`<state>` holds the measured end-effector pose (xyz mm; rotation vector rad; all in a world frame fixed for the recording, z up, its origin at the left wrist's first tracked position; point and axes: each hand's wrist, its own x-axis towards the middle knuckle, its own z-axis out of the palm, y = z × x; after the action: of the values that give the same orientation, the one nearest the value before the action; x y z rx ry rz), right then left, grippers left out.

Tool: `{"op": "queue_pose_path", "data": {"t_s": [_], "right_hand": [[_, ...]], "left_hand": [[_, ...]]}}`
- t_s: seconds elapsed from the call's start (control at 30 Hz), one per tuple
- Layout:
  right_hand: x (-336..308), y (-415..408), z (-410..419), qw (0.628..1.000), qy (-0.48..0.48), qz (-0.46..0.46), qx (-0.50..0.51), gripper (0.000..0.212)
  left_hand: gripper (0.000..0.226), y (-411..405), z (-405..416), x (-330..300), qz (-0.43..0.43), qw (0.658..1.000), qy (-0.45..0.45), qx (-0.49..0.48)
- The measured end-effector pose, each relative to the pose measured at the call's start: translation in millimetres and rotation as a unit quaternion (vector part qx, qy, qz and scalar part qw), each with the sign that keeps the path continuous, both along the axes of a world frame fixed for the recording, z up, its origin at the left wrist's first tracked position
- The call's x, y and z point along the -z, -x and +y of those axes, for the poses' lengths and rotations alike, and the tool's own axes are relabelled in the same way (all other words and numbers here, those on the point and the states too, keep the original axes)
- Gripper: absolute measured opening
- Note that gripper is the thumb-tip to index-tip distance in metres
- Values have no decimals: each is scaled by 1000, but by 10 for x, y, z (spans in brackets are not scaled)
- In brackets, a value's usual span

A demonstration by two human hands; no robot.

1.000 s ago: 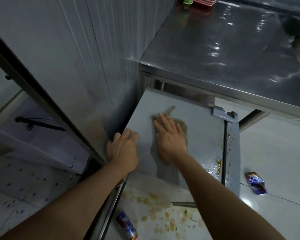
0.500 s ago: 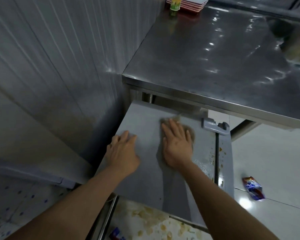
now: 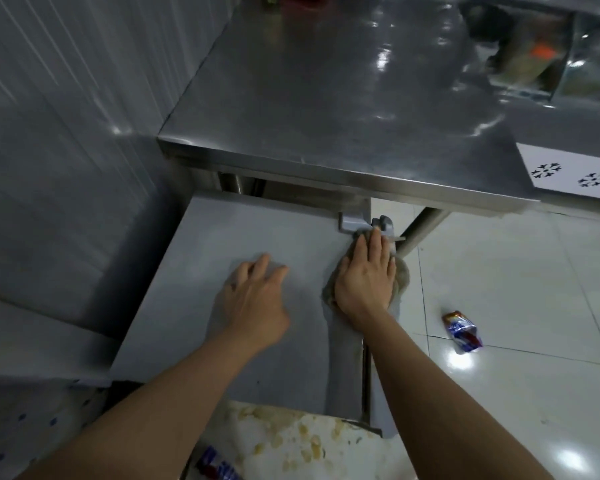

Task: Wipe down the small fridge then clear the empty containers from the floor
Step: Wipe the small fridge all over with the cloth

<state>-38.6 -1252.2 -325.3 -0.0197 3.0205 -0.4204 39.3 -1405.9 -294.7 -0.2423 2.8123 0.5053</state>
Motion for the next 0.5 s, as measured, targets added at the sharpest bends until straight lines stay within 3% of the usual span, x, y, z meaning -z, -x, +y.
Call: {"op": "queue_pose_path", "data": {"t_s": [0.23, 0.5], "right_hand": [[77, -821, 371, 1000, -8, 23, -7, 63], [47, 13, 357, 999, 35, -8, -32, 58]], "left_hand": [[66, -16, 262, -63, 21, 998, 62, 22], [70, -31, 360, 133, 13, 1000, 15, 17]]}}
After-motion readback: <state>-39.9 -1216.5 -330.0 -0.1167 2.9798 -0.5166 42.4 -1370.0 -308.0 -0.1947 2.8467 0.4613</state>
